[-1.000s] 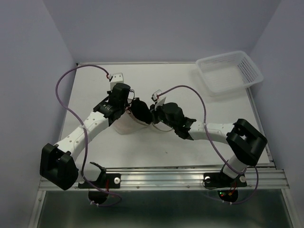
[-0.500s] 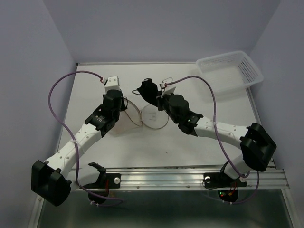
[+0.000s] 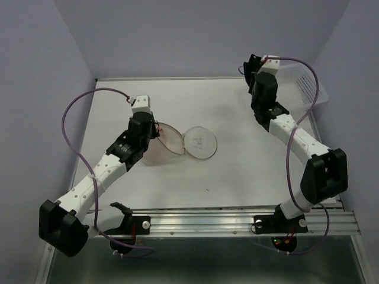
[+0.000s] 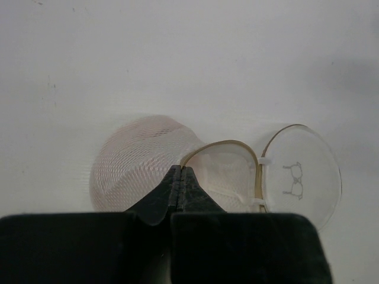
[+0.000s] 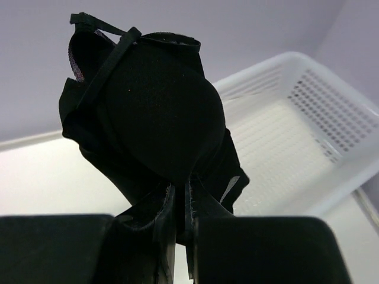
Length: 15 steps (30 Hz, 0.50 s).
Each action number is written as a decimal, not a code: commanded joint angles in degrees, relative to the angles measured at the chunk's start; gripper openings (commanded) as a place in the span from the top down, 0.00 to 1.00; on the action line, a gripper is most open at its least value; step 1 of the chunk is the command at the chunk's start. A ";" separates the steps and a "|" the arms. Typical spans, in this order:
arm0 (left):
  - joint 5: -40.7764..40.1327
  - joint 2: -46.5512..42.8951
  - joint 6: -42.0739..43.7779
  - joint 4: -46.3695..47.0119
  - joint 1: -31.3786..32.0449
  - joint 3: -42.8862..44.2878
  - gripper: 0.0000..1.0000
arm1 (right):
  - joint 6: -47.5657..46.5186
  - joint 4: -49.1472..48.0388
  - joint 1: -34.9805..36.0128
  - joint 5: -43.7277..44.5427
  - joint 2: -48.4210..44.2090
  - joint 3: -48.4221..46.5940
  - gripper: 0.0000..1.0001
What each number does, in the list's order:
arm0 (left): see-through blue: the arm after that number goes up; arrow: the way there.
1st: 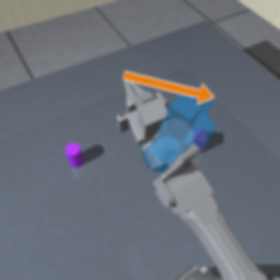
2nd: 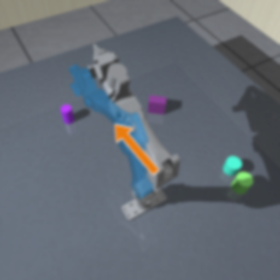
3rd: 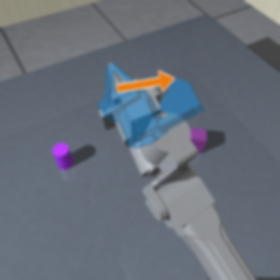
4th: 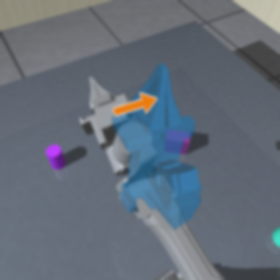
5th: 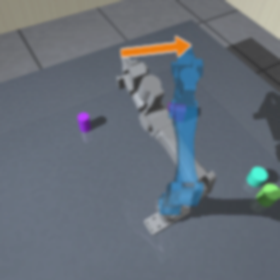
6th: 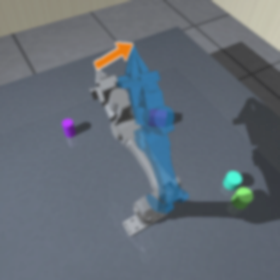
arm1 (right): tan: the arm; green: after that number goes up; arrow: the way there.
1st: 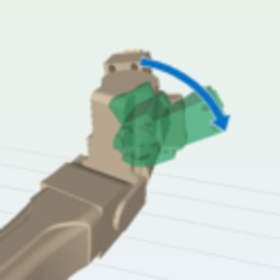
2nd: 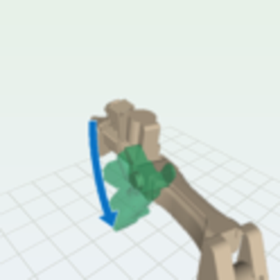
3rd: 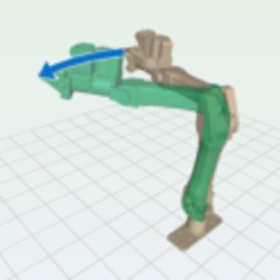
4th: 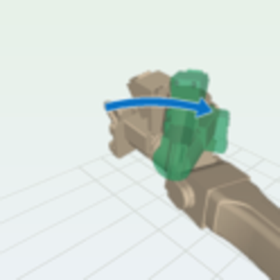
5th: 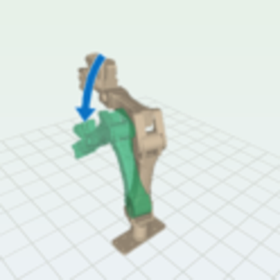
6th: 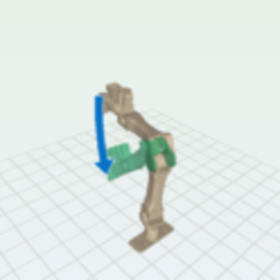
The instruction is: Unzip the laundry bag and remove the bra
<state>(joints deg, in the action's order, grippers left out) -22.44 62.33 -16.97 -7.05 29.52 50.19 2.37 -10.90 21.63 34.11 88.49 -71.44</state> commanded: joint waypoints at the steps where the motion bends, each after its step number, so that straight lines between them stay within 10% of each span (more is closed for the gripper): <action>1: -0.15 -2.91 0.71 2.83 0.01 -0.36 1.00 | 2.89 5.26 -9.83 0.53 4.58 -6.60 0.99; 15: 0.37 -3.97 1.59 3.09 -0.07 -0.62 1.00 | 3.25 9.31 -19.25 -7.20 30.33 -21.98 0.99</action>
<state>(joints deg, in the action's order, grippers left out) -22.04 60.23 -16.51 -7.05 29.52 50.15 6.02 -1.93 2.28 29.63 116.53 -88.92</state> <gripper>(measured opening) 0.026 0.098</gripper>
